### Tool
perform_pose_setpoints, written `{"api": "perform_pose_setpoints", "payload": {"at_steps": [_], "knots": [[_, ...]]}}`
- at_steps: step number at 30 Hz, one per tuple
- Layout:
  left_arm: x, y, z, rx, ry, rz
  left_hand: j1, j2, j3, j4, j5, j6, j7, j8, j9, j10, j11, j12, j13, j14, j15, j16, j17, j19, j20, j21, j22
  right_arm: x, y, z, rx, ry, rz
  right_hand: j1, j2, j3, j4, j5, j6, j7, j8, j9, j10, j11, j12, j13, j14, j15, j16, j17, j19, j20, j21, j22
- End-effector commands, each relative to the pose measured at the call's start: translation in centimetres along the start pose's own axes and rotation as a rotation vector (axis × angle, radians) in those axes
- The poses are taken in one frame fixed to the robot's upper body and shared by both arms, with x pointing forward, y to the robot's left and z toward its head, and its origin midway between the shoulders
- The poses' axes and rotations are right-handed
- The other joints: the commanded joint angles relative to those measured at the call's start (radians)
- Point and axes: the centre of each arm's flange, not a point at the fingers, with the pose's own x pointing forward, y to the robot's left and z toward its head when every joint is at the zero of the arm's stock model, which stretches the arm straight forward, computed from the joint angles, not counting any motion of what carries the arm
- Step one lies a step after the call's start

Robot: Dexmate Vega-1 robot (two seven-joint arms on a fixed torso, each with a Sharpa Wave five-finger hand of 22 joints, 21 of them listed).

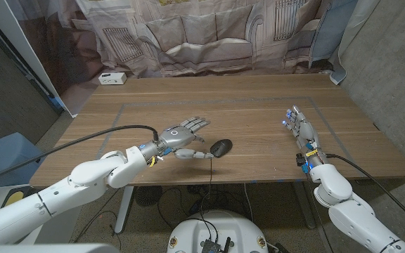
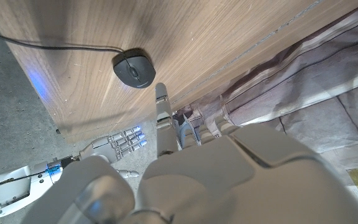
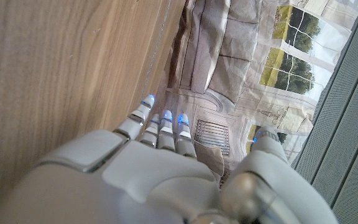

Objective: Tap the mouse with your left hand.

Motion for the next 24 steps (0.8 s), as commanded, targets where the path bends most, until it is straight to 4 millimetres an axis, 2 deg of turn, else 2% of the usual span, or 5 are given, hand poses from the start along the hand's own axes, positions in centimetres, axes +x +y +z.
{"api": "perform_pose_setpoints", "payload": {"at_steps": [1, 11, 24], "knots": [[0.9, -0.4, 0.4, -0.024, -0.011, -0.031, -0.001, 0.009, -0.01, 0.001, 0.004, 0.004, -0.002, 0.002, 0.003, 0.004, 0.001, 0.007, 0.003, -0.065, -0.004, 0.006, 0.001, -0.055, 0.008, 0.009, 0.003, -0.3, -0.1, -0.5, 0.006, 0.013, -0.003, 0.001, 0.008, -0.004, 0.0, -0.002, 0.007, -0.001, -0.001, 0.003, 0.007, 0.003, -0.005, 0.003, 0.001, 0.011, -0.001, 0.002, 0.001, 0.009, -0.003, 0.004], [2.4, -0.9, 0.5, -0.027, -0.021, -0.05, -0.001, 0.011, -0.013, 0.001, 0.006, -0.001, -0.006, -0.001, 0.003, 0.006, 0.001, 0.009, 0.003, -0.058, -0.002, 0.008, 0.001, -0.053, 0.012, 0.011, 0.003, -0.7, -0.5, -0.8, 0.011, 0.024, -0.01, 0.0, 0.009, -0.005, 0.0, -0.002, 0.007, -0.001, -0.001, 0.003, 0.008, 0.003, -0.005, 0.003, 0.001, 0.012, -0.002, 0.002, 0.0, 0.01, -0.003, 0.004], [2.8, -1.2, 0.2, -0.025, 0.002, -0.065, 0.001, 0.014, -0.016, -0.001, 0.008, -0.006, -0.012, -0.004, 0.003, 0.007, 0.002, 0.01, 0.003, -0.048, 0.001, 0.01, 0.0, -0.05, 0.015, 0.012, 0.003, -0.6, -1.0, -0.6, 0.007, 0.029, -0.013, 0.0, 0.01, -0.006, 0.0, -0.002, 0.007, -0.001, -0.001, 0.003, 0.009, 0.001, -0.005, 0.003, 0.002, 0.012, -0.002, 0.002, 0.0, 0.01, -0.004, 0.004]]}}
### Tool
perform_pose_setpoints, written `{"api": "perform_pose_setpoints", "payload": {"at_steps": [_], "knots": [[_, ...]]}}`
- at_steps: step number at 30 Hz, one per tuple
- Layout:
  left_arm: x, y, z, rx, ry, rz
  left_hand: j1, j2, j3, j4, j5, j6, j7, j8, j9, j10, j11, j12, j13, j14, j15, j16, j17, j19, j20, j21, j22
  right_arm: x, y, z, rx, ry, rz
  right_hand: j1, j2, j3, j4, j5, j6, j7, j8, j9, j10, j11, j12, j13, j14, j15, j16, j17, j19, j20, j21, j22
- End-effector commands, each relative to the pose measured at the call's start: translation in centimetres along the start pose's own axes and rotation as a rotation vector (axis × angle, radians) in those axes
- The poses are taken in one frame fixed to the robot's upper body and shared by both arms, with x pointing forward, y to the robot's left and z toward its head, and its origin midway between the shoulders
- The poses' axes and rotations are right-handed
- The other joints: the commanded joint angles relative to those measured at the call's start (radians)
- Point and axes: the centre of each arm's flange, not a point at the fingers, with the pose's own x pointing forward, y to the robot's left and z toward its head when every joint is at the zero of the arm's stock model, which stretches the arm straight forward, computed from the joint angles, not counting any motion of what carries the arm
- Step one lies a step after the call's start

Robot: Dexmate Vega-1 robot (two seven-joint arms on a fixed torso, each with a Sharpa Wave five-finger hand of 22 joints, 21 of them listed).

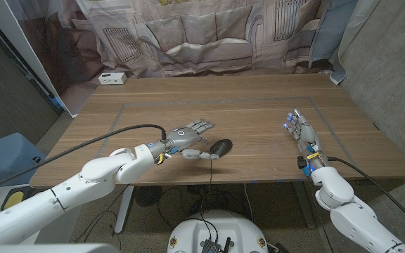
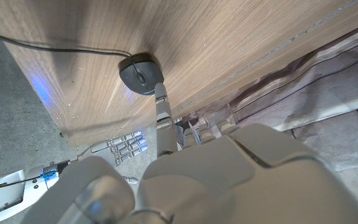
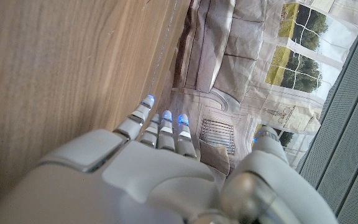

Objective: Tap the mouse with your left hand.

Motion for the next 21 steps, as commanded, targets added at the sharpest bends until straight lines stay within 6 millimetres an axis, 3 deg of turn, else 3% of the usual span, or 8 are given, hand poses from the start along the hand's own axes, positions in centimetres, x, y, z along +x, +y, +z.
{"api": "perform_pose_setpoints", "payload": {"at_steps": [1, 21], "knots": [[0.7, -0.42, -0.28, 0.0, 0.019, -0.022, 0.002, 0.014, -0.007, -0.001, 0.008, -0.002, -0.005, -0.005, 0.003, 0.007, 0.002, 0.01, 0.003, -0.047, 0.001, 0.011, 0.003, -0.05, 0.005, 0.006, 0.003, 0.03, -0.43, 0.0, 0.004, 0.008, -0.004, 0.0, 0.01, -0.006, 0.0, -0.002, 0.007, -0.001, -0.001, 0.003, 0.009, 0.002, 0.0, 0.003, -0.002, 0.008, -0.002, 0.002, 0.005, 0.005, -0.004, 0.004], [1.11, -1.33, 0.02, -0.03, 0.039, -0.054, 0.011, 0.021, -0.01, -0.005, 0.011, -0.006, -0.02, -0.007, 0.003, 0.02, -0.001, 0.016, 0.003, -0.027, 0.004, 0.014, 0.002, -0.054, 0.012, 0.005, 0.002, -0.01, -0.95, 0.16, -0.002, 0.008, -0.009, 0.0, 0.011, -0.007, 0.0, -0.002, 0.009, -0.002, -0.001, 0.003, 0.012, 0.0, 0.0, 0.003, -0.001, 0.009, -0.002, 0.003, 0.005, 0.006, -0.004, 0.004]]}}
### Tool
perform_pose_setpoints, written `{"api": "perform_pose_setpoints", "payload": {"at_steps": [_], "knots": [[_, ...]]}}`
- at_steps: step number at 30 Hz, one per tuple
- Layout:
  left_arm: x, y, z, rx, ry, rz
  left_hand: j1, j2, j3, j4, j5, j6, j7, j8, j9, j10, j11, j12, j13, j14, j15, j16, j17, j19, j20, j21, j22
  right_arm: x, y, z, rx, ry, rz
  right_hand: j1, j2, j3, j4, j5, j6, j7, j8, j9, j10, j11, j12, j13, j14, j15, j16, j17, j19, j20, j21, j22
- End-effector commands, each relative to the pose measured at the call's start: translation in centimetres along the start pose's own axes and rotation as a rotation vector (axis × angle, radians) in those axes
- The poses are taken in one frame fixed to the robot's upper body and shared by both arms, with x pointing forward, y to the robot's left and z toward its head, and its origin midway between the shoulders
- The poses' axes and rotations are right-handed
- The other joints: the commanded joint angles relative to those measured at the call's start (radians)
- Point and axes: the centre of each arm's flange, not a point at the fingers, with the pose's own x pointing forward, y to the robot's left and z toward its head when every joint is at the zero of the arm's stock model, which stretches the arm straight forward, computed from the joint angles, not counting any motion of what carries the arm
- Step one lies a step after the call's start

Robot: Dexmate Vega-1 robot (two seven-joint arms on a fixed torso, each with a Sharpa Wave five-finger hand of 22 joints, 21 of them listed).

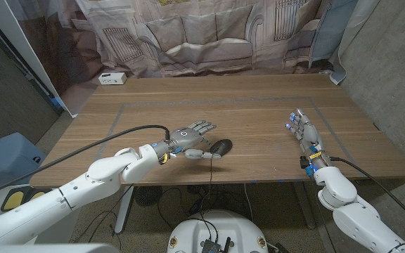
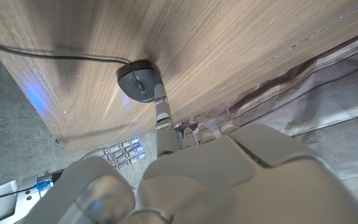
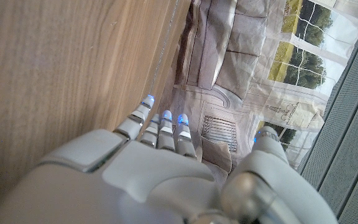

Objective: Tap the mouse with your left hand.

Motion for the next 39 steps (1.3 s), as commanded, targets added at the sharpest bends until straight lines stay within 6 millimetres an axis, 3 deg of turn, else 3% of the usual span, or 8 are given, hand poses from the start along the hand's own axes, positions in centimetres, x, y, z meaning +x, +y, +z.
{"api": "perform_pose_setpoints", "payload": {"at_steps": [1, 24, 39], "knots": [[0.16, -0.6, -0.05, -0.023, 0.014, -0.026, 0.006, 0.005, -0.007, -0.003, 0.005, 0.006, -0.011, -0.001, 0.003, 0.005, 0.005, 0.006, 0.003, -0.025, 0.003, 0.007, 0.002, -0.05, 0.009, 0.005, 0.003, -0.04, -0.15, 0.08, -0.004, -0.001, 0.0, 0.0, 0.011, -0.007, 0.0, -0.002, 0.009, -0.002, -0.001, 0.003, 0.012, 0.0, 0.0, 0.003, -0.001, 0.009, -0.002, 0.003, 0.005, 0.006, 0.0, 0.004], [0.7, -1.13, -0.38, -0.053, 0.0, -0.035, 0.018, 0.011, -0.008, -0.009, 0.007, 0.023, -0.029, 0.004, 0.003, 0.022, 0.003, 0.012, 0.003, -0.008, 0.003, 0.008, 0.001, -0.042, 0.014, 0.009, 0.002, 0.15, 0.29, 0.1, 0.005, -0.006, -0.01, 0.0, 0.012, -0.009, -0.001, -0.002, 0.01, -0.003, -0.001, 0.003, 0.015, 0.0, 0.0, 0.004, 0.002, 0.012, -0.002, 0.002, 0.005, 0.012, 0.0, 0.004], [0.72, -0.45, -0.05, -0.056, -0.02, 0.018, 0.037, 0.02, -0.004, -0.017, 0.008, 0.039, -0.041, 0.008, 0.003, 0.047, 0.004, 0.02, 0.003, 0.013, 0.005, 0.011, 0.0, -0.025, 0.022, 0.014, 0.002, -0.19, -0.28, 0.15, 0.007, -0.004, -0.023, 0.001, 0.013, -0.01, -0.001, -0.003, 0.01, -0.004, -0.001, 0.003, 0.016, 0.0, -0.001, 0.004, 0.001, 0.012, -0.002, 0.002, 0.006, 0.012, 0.0, 0.004]]}}
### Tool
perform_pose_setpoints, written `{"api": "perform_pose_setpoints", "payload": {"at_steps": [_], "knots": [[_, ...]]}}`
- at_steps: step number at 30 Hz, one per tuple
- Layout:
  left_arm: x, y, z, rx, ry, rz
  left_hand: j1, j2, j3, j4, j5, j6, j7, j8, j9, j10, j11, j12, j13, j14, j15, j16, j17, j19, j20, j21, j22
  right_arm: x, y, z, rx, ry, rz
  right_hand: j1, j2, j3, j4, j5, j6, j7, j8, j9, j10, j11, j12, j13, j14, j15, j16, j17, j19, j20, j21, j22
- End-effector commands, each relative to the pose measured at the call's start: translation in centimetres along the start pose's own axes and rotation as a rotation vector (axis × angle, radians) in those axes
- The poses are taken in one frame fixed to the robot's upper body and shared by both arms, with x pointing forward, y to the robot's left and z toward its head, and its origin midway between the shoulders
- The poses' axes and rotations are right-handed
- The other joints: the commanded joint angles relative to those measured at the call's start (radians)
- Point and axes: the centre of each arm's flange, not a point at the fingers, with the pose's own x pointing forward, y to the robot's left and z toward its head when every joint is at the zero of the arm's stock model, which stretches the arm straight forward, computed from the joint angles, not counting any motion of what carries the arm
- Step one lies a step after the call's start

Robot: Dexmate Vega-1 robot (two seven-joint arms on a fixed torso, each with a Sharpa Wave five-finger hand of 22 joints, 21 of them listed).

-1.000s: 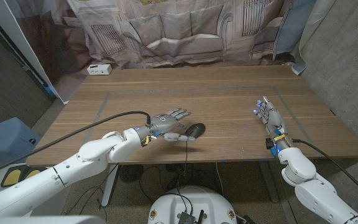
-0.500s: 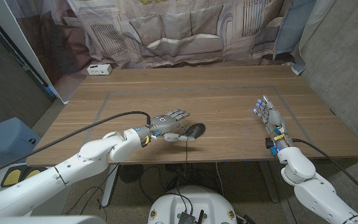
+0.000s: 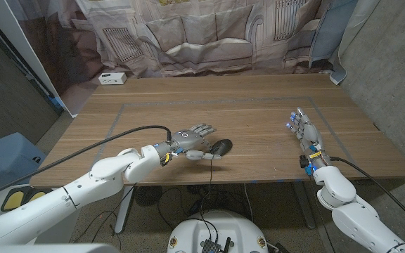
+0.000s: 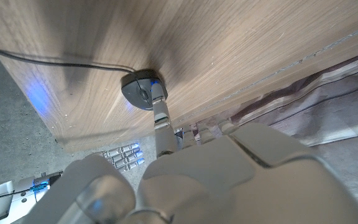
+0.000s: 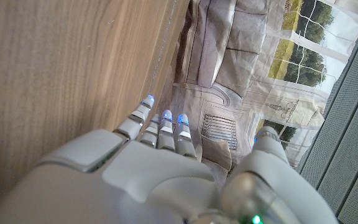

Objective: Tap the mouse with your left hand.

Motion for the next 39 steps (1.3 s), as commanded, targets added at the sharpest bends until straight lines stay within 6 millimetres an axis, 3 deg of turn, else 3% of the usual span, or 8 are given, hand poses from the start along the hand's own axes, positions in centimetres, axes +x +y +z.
{"api": "perform_pose_setpoints", "payload": {"at_steps": [1, 39], "knots": [[0.1, 0.4, 0.2, -0.01, -0.014, 0.037, 0.023, 0.004, 0.0, -0.008, 0.004, 0.015, -0.007, 0.009, 0.003, 0.016, 0.004, 0.009, 0.003, 0.015, 0.003, 0.008, 0.0, -0.028, 0.009, 0.006, 0.002, -0.2, -0.5, 0.1, 0.003, 0.0, -0.011, 0.004, 0.01, -0.001, -0.001, -0.003, 0.009, -0.002, -0.001, 0.003, 0.011, 0.002, -0.001, 0.004, 0.002, 0.013, -0.002, 0.002, 0.0, 0.007, 0.0, 0.004], [0.5, -0.8, 0.2, -0.028, 0.002, 0.021, 0.066, 0.023, 0.01, -0.024, 0.001, 0.042, -0.002, 0.009, 0.003, 0.049, 0.009, 0.015, 0.002, 0.051, 0.016, 0.007, 0.0, -0.011, 0.017, 0.007, 0.001, -0.8, -1.1, -0.2, 0.004, 0.01, -0.021, 0.003, 0.012, -0.004, -0.001, -0.003, 0.01, -0.002, -0.001, 0.003, 0.011, -0.001, -0.002, 0.004, 0.004, 0.012, -0.002, 0.003, -0.002, 0.009, -0.001, 0.004]]}}
